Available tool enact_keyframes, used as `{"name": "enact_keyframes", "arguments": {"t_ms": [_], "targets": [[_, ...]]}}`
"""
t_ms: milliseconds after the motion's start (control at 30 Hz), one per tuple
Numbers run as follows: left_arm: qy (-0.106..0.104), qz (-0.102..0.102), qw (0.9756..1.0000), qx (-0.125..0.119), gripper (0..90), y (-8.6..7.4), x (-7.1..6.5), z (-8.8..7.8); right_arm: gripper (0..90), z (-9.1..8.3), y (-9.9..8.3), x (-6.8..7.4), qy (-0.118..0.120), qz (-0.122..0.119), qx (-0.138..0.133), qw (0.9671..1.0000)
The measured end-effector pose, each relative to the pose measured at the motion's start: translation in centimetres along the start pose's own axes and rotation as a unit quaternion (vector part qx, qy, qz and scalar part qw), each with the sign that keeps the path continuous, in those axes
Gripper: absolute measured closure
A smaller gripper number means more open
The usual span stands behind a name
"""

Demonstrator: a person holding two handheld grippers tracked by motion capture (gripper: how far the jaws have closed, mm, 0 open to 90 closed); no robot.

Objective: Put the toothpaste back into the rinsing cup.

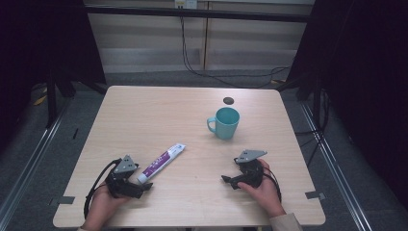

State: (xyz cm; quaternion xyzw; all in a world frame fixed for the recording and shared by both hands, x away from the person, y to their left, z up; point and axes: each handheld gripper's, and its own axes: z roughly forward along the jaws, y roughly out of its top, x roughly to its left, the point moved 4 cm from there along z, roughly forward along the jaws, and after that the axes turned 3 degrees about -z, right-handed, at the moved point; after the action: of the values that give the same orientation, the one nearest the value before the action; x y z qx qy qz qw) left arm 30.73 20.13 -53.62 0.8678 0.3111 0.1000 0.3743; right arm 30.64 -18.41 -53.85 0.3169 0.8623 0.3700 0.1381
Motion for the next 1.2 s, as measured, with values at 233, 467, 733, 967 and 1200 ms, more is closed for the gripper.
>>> {"name": "enact_keyframes", "arguments": {"t_ms": [233, 467, 733, 967, 1200], "targets": [[0.002, -0.003, 1.0, 0.0, 7.5, 0.0, -0.1, 0.0, 14.4, 0.0, 0.0, 0.0, 0.0, 0.0, 0.0, 1.0], [0.012, -0.011, 0.9995, 0.027, 11.4, 0.5, -0.2, -0.1, 14.5, 0.0, 0.0, 0.0, 0.0, -0.001, 0.0, 1.0], [-0.009, -0.024, 0.9948, 0.099, 20.7, 1.9, -0.2, -0.2, 14.5, 0.0, -0.1, 0.0, -0.002, -0.001, -0.001, 1.0], [-0.005, -0.031, 0.9841, 0.175, 26.4, 4.3, -0.5, 0.4, 14.5, -0.1, -0.1, 0.0, -0.001, -0.002, -0.001, 1.0], [-0.007, -0.022, 0.972, 0.234, 35.9, 6.8, -0.5, 2.1, 14.5, -0.1, -0.1, 0.0, -0.001, -0.001, -0.001, 1.0]]}}
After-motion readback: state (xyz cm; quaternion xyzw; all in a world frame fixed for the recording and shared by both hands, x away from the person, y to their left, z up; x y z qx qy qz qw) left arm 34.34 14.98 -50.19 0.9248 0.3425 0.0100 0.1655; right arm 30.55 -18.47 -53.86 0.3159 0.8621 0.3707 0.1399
